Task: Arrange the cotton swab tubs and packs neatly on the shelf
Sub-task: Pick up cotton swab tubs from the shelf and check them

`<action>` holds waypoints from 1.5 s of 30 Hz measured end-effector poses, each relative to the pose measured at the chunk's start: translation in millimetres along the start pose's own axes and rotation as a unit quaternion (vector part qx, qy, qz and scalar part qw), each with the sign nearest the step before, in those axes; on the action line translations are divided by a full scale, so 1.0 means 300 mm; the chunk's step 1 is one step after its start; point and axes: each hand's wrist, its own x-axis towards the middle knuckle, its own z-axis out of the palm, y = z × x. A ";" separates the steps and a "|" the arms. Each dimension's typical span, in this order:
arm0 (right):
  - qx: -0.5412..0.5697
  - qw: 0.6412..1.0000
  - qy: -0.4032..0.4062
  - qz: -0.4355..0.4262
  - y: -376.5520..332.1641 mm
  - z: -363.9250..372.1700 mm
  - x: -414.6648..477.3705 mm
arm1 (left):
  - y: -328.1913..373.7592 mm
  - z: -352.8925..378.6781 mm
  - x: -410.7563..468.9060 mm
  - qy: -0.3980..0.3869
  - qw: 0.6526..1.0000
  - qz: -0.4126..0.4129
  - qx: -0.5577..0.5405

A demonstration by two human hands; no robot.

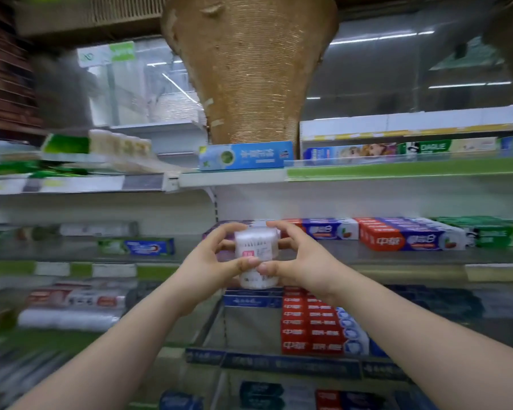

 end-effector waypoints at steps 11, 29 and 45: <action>0.079 0.986 -0.139 -0.056 -0.119 0.503 0.071 | 0.030 -0.402 -0.376 0.157 0.983 -0.053 0.081; 0.160 0.916 -0.354 -0.098 -0.428 1.694 0.166 | -0.006 -1.293 -1.100 0.350 0.918 -0.123 0.142; 0.143 0.892 -0.402 -0.149 -0.699 2.543 0.383 | -0.105 -2.085 -1.408 0.409 0.895 -0.098 0.150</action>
